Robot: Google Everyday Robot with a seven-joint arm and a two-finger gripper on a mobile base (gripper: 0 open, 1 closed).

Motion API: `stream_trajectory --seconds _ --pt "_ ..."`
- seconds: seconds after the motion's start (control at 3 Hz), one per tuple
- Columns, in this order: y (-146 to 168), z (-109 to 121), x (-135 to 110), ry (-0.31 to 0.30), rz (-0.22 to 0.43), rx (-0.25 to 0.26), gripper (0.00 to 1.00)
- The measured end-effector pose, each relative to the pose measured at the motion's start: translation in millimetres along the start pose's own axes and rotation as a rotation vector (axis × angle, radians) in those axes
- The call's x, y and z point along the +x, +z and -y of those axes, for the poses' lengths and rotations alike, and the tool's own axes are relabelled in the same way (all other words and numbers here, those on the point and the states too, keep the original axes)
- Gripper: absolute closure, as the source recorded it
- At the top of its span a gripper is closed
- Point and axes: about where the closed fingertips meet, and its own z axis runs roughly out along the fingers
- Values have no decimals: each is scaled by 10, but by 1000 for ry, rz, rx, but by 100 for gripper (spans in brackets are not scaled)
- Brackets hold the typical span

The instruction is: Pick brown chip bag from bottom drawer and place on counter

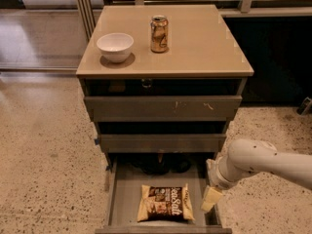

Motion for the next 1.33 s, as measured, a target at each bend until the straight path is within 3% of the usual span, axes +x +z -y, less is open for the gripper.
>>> stream_trajectory --seconds 0.33,1.0,1.33 --pt "405 2 105 14 -4 -47 0" --pt "555 20 157 -3 -34 -48 0" --pt "857 100 221 -33 -40 -57 0"
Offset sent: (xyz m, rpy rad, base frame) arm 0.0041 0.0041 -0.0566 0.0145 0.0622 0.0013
